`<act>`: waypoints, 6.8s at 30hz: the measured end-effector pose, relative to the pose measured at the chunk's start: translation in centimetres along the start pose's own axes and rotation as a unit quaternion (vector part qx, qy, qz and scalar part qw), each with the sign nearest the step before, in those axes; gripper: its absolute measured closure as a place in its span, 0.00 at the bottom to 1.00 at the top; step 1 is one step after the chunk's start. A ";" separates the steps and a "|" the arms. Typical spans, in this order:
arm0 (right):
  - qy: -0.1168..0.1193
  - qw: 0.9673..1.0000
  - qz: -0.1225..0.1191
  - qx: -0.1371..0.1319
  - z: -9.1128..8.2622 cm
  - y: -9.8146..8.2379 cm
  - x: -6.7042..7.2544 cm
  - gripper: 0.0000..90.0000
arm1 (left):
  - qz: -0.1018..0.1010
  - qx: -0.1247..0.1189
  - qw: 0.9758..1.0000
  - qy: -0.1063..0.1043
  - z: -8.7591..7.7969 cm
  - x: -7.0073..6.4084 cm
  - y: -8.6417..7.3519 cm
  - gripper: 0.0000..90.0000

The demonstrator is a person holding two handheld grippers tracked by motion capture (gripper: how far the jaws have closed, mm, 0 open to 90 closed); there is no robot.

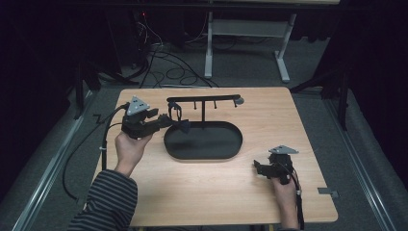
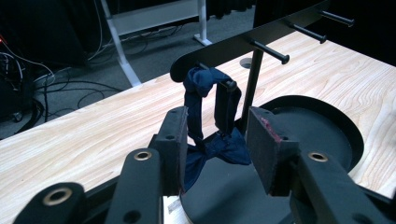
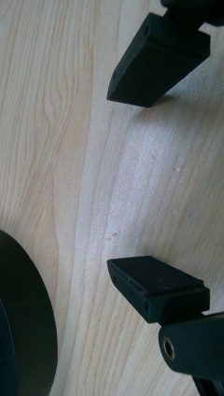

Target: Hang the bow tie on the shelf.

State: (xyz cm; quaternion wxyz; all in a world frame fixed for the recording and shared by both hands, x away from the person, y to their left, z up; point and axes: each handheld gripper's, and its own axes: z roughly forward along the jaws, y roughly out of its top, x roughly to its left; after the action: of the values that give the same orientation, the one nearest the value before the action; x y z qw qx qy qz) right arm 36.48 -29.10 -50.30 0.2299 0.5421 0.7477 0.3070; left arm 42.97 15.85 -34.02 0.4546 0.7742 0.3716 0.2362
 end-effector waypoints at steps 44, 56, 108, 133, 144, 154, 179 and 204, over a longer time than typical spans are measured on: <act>-0.001 1.000 0.000 0.000 0.0 0.0 0.0 0.20 | -0.058 -0.038 0.998 -0.011 -4.9 0.2 -4.3 0.60; -0.001 1.000 0.000 0.000 0.0 0.0 0.0 0.20 | -0.075 -0.034 0.997 -0.011 -5.1 0.3 -5.4 0.59; -0.001 1.000 0.000 0.000 0.0 0.0 0.0 0.20 | -0.120 -0.020 0.992 -0.025 -5.3 -0.1 -9.2 0.58; -0.001 1.000 0.000 0.000 0.0 0.0 0.0 0.20 | -0.145 -0.007 0.989 -0.024 -5.4 0.1 -11.6 0.58; -0.001 1.000 0.000 0.000 0.0 0.0 0.0 0.20 | -0.152 -0.004 0.988 -0.023 -5.4 0.1 -12.3 0.57; -0.001 1.000 0.000 0.000 0.0 0.0 0.0 0.20 | -0.160 0.006 0.987 -0.027 -4.8 0.0 -13.1 0.57; -0.001 1.000 0.000 0.000 0.0 0.0 0.0 0.20 | -0.169 0.030 0.985 -0.032 -2.9 -0.1 -14.4 0.57; -0.001 1.000 0.000 0.000 0.0 0.0 0.0 0.20 | -0.165 0.069 0.984 -0.017 0.1 0.3 -15.4 0.57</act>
State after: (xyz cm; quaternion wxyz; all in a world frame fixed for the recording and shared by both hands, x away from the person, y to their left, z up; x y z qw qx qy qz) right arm 36.48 -29.06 -50.30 0.2304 0.5429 0.7473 0.3063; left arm 37.67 20.85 -47.62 0.4390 0.7357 0.5019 0.1185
